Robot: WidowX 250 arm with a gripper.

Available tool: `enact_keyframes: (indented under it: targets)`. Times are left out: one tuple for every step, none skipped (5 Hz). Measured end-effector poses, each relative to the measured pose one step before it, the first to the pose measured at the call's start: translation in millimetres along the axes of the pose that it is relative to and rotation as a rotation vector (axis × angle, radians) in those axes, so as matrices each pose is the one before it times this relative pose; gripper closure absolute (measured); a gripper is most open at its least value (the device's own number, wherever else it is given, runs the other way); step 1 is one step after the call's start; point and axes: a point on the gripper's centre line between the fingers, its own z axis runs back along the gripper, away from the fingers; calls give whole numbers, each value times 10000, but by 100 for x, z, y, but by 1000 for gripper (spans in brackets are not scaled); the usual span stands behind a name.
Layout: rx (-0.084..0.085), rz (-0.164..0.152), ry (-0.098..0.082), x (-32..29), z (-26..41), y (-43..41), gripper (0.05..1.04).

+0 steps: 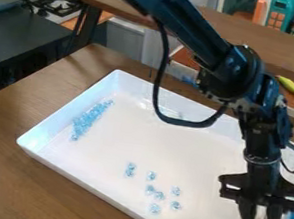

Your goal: Sweep into pile

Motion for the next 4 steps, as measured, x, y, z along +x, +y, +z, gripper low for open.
enact_keyframes:
  targets:
    - [10,-116,-217,51,-104,-449,718]
    - [201,40,-97,-85,-342,1068,718]
    - [291,220,-202,214,577,2306,718]
    - [389,448,-213,761,1162,3738,718]
